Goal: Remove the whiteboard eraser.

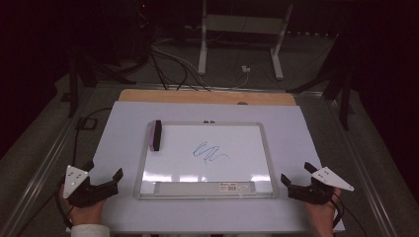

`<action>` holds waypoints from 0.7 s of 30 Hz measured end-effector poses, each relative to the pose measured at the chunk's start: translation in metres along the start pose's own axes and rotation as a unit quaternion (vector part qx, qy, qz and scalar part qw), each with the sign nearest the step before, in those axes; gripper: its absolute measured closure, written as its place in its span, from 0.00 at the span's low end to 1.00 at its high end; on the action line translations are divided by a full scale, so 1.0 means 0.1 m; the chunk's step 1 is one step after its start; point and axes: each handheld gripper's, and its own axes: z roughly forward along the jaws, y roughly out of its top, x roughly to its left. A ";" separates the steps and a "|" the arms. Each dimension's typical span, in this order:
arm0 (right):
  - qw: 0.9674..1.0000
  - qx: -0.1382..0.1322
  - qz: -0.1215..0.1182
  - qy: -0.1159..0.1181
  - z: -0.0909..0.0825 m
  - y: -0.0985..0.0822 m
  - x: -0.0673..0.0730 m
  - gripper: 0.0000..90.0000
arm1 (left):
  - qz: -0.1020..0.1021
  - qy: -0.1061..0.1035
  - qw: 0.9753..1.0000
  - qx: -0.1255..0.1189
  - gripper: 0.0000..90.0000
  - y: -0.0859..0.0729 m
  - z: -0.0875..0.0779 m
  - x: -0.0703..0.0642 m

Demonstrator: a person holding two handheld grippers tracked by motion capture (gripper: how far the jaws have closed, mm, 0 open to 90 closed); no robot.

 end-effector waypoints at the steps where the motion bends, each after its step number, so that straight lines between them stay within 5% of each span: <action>1: 1.000 -0.002 -0.001 0.000 0.00 0.00 0.00 0.00 | 0.001 0.001 1.000 -0.001 0.01 0.00 -0.01 0.00; 21: 1.000 -0.023 0.005 -0.006 -0.05 0.00 -0.03 0.00 | -0.007 0.001 1.000 -0.027 0.01 0.14 -0.09 0.04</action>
